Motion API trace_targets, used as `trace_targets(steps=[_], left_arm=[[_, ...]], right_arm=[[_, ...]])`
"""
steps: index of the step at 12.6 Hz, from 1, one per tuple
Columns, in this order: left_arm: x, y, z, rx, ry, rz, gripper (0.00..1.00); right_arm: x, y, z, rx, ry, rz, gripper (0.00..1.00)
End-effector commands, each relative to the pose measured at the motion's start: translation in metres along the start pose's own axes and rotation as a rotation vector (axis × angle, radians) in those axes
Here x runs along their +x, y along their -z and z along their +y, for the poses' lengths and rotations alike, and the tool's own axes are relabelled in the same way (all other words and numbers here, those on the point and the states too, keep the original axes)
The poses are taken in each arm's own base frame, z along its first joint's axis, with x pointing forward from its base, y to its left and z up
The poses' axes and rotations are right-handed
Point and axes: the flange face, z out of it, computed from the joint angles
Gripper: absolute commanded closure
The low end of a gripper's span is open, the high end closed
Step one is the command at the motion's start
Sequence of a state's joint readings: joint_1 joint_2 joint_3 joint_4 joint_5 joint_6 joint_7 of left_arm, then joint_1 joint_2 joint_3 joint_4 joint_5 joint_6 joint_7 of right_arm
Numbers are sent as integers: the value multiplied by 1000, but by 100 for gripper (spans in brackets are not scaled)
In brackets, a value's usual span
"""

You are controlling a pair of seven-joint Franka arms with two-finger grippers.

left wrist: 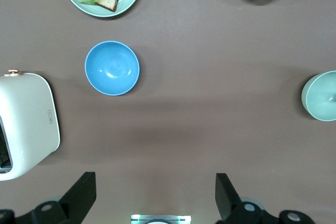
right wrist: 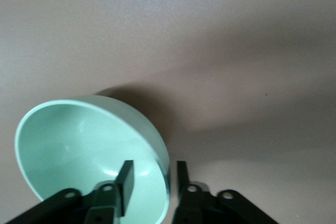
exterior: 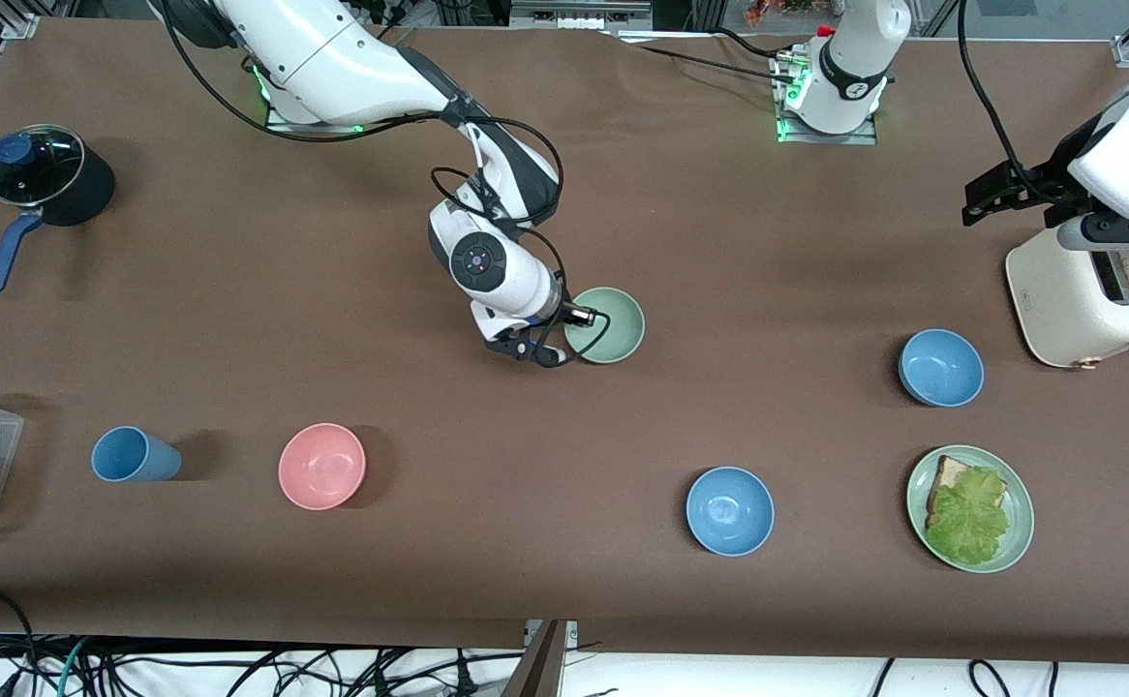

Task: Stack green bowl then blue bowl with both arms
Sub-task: 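Carry the green bowl with the right gripper to the table middle, then release the green bowl with the right gripper while the left gripper reaches the blue bowl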

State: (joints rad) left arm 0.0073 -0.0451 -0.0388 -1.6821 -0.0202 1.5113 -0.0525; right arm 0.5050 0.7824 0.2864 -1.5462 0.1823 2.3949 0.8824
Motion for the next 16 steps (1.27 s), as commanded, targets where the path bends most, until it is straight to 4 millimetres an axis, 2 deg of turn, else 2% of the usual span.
trace_targets(steps=[1, 2, 3, 4, 6, 7, 9, 12, 13, 15, 16], left_arm=[[4, -1, -15, -13, 20, 5, 0], [6, -4, -18, -12, 24, 5, 0], [12, -10, -26, -15, 41, 5, 0], [17, -16, -35, -17, 58, -1, 0], [25, -23, -51, -18, 88, 3, 0], [35, -36, -64, -15, 108, -6, 0], [57, -70, -79, 31, 116, -19, 0], [79, -129, -109, 45, 113, -60, 0], [79, -151, -117, 46, 122, -44, 0], [78, -189, -132, 45, 124, -14, 0], [79, -208, -145, 44, 105, -1, 0]], right_arm=[[5, 30, -18, 21, 53, 60, 0], [8, 43, -21, 16, 73, 81, 0], [16, 72, -20, 13, 71, 95, 0], [31, 95, -13, -3, 63, 95, 0], [63, 152, 12, -68, 159, 83, 0], [80, 178, 32, -91, 205, 73, 0], [122, 236, 84, -99, 275, 84, 0], [179, 306, 187, -127, 358, 52, 0], [187, 324, 217, -135, 344, 31, 0], [203, 346, 267, -137, 285, 4, 0], [205, 359, 285, -139, 280, -1, 0]])
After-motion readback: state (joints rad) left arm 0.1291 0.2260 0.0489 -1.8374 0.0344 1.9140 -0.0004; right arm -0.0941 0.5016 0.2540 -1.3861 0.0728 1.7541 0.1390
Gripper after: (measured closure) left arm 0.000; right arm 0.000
